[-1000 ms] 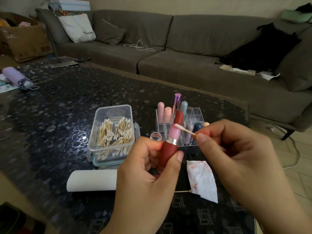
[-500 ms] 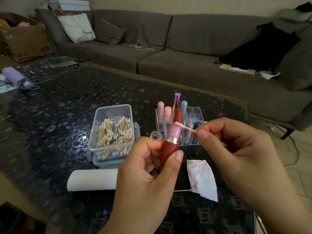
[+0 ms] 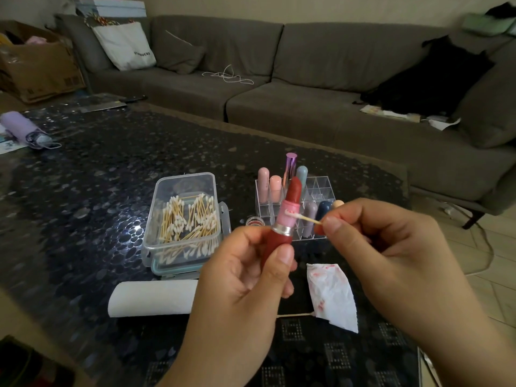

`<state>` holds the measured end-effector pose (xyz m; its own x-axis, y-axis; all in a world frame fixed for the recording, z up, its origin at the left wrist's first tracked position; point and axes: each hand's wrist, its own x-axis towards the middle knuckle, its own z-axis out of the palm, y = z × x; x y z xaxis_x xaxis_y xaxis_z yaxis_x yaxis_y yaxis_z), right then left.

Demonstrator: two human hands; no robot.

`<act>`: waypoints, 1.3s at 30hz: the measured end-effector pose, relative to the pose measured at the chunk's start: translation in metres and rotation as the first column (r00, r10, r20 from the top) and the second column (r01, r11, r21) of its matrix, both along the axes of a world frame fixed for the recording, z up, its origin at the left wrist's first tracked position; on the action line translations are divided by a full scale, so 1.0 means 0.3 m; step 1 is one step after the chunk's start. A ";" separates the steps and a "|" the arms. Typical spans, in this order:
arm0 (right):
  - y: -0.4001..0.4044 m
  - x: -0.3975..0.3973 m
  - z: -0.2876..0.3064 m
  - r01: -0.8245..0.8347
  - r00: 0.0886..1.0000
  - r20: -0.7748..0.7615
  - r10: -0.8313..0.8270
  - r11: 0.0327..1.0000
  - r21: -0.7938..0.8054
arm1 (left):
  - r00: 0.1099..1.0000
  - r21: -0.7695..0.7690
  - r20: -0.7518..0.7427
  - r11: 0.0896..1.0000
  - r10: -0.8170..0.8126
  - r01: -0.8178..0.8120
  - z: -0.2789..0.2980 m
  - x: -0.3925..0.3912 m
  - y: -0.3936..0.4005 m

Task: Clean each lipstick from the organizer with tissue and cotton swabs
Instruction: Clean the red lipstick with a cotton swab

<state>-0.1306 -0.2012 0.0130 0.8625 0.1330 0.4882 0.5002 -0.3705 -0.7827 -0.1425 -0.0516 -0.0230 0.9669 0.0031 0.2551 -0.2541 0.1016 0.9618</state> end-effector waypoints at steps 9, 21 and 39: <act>0.001 -0.004 0.000 -0.021 1.000 0.003 0.021 0.999 -0.027 | 0.989 -0.054 -0.044 0.989 -0.140 0.137 -0.039 0.007 -0.005; -0.002 0.003 0.000 0.017 0.997 0.077 -0.015 1.000 -0.025 | 0.982 -0.095 0.003 0.978 -0.189 0.188 -0.048 0.014 -0.007; 0.001 0.007 -0.012 -0.054 0.999 -0.005 0.054 0.998 -0.008 | 0.951 -0.344 -0.032 0.897 -0.307 0.278 -0.042 0.018 -0.017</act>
